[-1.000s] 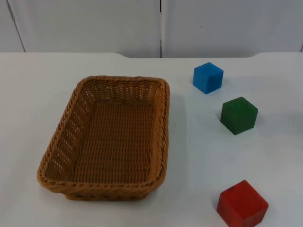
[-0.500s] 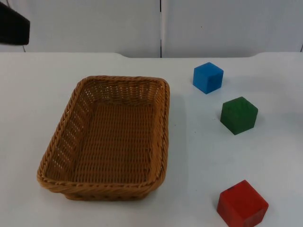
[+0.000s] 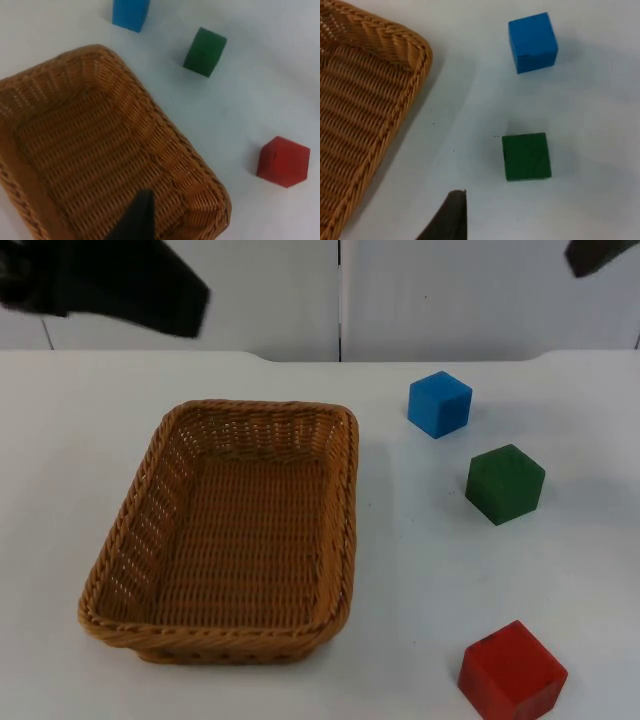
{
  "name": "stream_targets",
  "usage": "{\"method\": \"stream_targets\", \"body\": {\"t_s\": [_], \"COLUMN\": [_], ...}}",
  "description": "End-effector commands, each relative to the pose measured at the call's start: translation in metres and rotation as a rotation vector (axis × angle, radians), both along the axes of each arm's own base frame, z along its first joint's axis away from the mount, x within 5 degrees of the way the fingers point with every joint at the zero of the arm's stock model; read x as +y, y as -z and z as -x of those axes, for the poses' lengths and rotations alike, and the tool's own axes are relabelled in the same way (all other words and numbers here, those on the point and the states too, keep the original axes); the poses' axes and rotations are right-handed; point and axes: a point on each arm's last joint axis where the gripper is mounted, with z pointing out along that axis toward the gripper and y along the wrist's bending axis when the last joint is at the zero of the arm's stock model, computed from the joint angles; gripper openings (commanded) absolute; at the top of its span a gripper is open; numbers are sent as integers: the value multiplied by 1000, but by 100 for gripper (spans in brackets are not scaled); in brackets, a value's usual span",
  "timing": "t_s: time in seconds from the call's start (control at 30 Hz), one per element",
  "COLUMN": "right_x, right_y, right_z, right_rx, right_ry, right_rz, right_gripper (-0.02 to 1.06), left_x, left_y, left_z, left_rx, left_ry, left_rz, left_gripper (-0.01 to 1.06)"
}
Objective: Pick up one cube with each hand and place exactly two cubes into the same basket, leaving the remaining cube outside.
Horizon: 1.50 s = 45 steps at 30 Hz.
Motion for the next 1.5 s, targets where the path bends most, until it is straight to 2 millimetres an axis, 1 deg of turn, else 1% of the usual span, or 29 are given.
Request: {"method": "stream_targets", "body": {"t_s": [0.0,0.07,0.1,0.27,0.3,0.43,0.47,0.5,0.6,0.63,0.77,0.8,0.93,0.97,1.07,1.1,1.17,1.27,1.3,1.33,1.43,1.47], "right_x": [6,8,8,9,9,10,10,11,13,13,16,16,19,19,21,21,22,23,23,24,34,34], "right_y": [5,10,10,31,31,46,46,50,58,58,68,68,83,83,100,100,109,120,120,124,133,133], "right_z": [-5,-11,-11,-21,-21,-28,-28,-31,-38,-38,-49,-49,-56,-56,-63,-63,-66,-71,-71,-72,-73,-73], "right_rx": [11,37,37,87,87,112,112,116,131,131,148,148,171,171,187,187,194,198,198,202,187,187], "right_ry": [-20,-23,-23,-35,-35,-39,-39,-39,-41,-41,-42,-42,-42,-42,-40,-40,-37,-36,-36,-36,-58,-58], "right_rz": [23,30,30,73,73,98,98,105,115,115,122,122,129,129,132,132,128,134,134,134,141,141], "right_gripper": [105,105,105,105,105,105,105,105,105,105,105,105,105,105,105,105,105,105,105,105,105,105], "left_x": [-8,-22,-22,-56,-56,-85,-85,-96,-116,-116,-140,-140,-163,-163,-180,-180,-187,-192,-192,-193,-195,-195], "left_y": [0,5,5,19,19,35,35,41,52,52,67,67,79,79,95,95,108,126,126,132,144,144], "left_z": [-4,-5,-5,-12,-12,-14,-14,-14,-13,-13,-11,-11,-10,-10,-8,-8,-8,-11,-11,-12,-13,-13], "left_rx": [-13,-10,-10,8,8,27,27,31,43,43,36,36,11,11,22,22,29,57,57,61,56,56], "left_ry": [12,47,47,126,126,191,191,221,282,282,326,326,355,355,376,376,387,379,379,380,403,403], "left_rz": [-24,-63,-63,-167,-167,-253,-253,-279,-316,-316,-390,-390,-456,-456,-471,-471,-479,-496,-496,-509,-552,-552], "left_gripper": [99,99,99,99,99,99,99,99,99,99,99,99,99,99,99,99,99,99,99,99,99,99]}}
